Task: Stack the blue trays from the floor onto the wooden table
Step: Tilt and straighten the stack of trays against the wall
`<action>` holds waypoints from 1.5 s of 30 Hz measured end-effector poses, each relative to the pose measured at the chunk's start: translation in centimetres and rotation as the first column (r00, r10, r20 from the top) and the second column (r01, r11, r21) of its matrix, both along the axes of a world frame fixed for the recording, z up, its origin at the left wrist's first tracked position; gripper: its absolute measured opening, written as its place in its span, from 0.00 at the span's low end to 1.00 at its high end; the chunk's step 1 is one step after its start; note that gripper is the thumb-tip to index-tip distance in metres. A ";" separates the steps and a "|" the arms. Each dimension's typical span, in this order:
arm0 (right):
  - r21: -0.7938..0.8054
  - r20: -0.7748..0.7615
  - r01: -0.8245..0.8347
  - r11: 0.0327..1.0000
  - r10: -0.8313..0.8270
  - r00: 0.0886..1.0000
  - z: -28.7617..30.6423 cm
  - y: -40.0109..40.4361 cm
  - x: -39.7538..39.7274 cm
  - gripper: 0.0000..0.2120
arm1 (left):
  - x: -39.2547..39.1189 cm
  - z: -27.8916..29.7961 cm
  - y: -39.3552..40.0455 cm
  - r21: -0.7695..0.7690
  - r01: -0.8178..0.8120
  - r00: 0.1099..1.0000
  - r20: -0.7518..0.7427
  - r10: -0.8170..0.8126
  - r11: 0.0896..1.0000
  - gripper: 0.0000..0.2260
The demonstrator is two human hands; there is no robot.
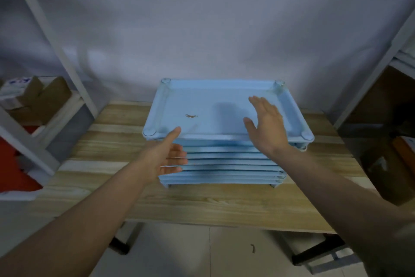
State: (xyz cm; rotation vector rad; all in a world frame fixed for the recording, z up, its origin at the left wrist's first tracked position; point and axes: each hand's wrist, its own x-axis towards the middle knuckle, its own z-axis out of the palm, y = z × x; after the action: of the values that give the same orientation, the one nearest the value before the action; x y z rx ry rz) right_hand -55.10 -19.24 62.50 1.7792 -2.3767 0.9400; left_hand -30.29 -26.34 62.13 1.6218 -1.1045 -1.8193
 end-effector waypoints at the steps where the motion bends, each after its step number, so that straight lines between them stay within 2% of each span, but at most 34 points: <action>1: 0.018 0.002 -0.068 0.998 0.068 0.998 0.1 -0.7 1.5 0.26 | 1.1 -0.2 -0.5 -0.069 -0.103 0.993 0.055 0.107 0.992 0.21; 3: 0.056 -0.016 -0.190 0.980 0.191 0.982 0.1 -2.1 4.3 0.27 | 3.0 -0.7 -1.5 -0.196 -0.326 0.937 0.061 0.343 0.925 0.19; 5: 0.115 -0.049 -0.294 0.949 0.301 0.952 -0.1 -3.2 6.9 0.27 | 4.4 -1.2 -2.2 -0.275 -0.428 0.895 0.002 0.445 0.861 0.16; 8: 0.242 -0.054 -0.409 0.880 0.433 0.900 -0.5 -4.3 10.1 0.26 | 5.2 -1.7 -2.7 -0.351 -0.309 0.942 0.016 0.335 0.884 0.16; 11: 0.340 -0.062 -0.431 0.836 0.478 0.876 -1.1 -5.1 12.1 0.23 | 5.1 -1.8 -3.2 -0.357 -0.147 0.985 0.031 0.169 0.923 0.14; 14: 0.330 -0.050 -0.421 0.845 0.461 0.886 -1.3 -5.5 12.6 0.20 | 5.1 -2.1 -3.5 -0.374 -0.042 0.995 0.067 0.073 0.926 0.11; 17: 0.327 0.008 -0.420 0.846 0.442 0.897 -1.2 -5.4 12.7 0.18 | 5.3 -2.3 -3.6 -0.402 -0.057 0.993 0.071 0.093 0.914 0.11; 21: 0.323 0.011 -0.422 0.847 0.443 0.897 -1.2 -5.2 12.8 0.18 | 5.2 -2.5 -3.7 -0.401 -0.063 0.996 0.035 0.084 0.914 0.11; 26: 0.377 -0.040 -0.429 0.821 0.477 0.878 -1.4 -4.9 12.5 0.21 | 5.7 -2.0 -4.4 -0.274 -0.047 0.999 -0.006 0.047 0.961 0.19; 30: 0.439 -0.107 -0.452 0.777 0.545 0.832 -2.0 -4.9 12.1 0.24 | 5.8 -1.9 -4.0 -0.223 -0.009 1.000 -0.006 0.008 0.975 0.16; 33: 0.436 -0.001 -0.490 0.755 0.545 0.839 -1.5 -5.0 11.7 0.23 | 5.5 -1.5 -3.8 -0.217 -0.017 1.000 0.016 0.021 0.976 0.15; 36: 0.380 0.100 -0.513 0.770 0.517 0.850 -0.9 -5.0 10.4 0.24 | 4.9 -0.9 -4.2 -0.219 -0.059 0.997 0.042 0.070 0.974 0.20; 41: 0.315 0.064 -0.468 0.826 0.473 0.879 0.5 -6.3 6.9 0.25 | 2.9 0.3 -6.1 -0.320 -0.104 0.977 0.143 0.157 0.942 0.25; 43: 0.329 0.023 -0.432 0.840 0.450 0.893 0.9 -7.3 6.1 0.25 | 2.0 0.5 -7.3 -0.422 -0.036 0.959 0.242 0.150 0.906 0.24; 45: 0.379 -0.017 -0.400 0.834 0.439 0.898 1.1 -8.7 5.6 0.27 | 1.3 0.6 -8.6 -0.504 0.069 0.930 0.344 0.127 0.861 0.19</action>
State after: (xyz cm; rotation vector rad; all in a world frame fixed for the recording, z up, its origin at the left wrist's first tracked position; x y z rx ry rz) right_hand -49.47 -27.97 63.58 2.4935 -2.2486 0.4078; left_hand -29.01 -34.97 62.73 1.6557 -1.5542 -1.0764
